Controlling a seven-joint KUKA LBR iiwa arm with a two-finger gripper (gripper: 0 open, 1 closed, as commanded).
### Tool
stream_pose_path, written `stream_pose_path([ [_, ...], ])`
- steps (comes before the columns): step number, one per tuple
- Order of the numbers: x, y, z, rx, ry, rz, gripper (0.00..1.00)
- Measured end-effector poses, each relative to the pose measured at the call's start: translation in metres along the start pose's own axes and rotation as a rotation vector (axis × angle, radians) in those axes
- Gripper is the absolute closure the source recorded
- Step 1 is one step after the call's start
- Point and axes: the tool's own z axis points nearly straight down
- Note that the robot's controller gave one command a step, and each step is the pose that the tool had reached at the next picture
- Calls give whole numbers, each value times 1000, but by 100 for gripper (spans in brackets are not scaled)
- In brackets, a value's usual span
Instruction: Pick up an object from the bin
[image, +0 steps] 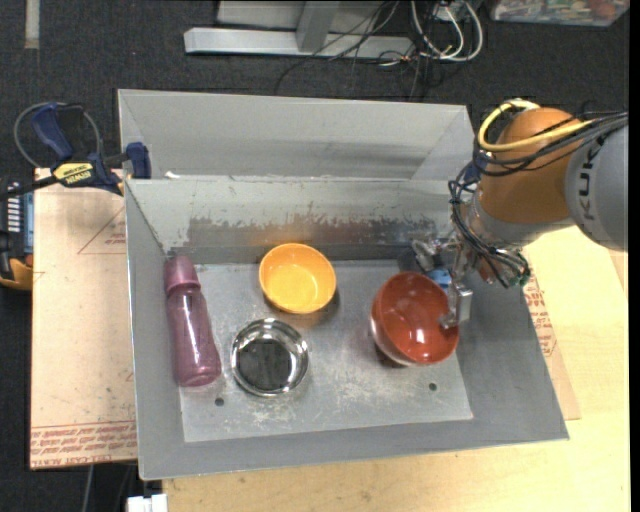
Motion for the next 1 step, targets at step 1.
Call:
stream_pose_path([
  [1, 0, 4, -9, -16, 27, -18, 0],
])
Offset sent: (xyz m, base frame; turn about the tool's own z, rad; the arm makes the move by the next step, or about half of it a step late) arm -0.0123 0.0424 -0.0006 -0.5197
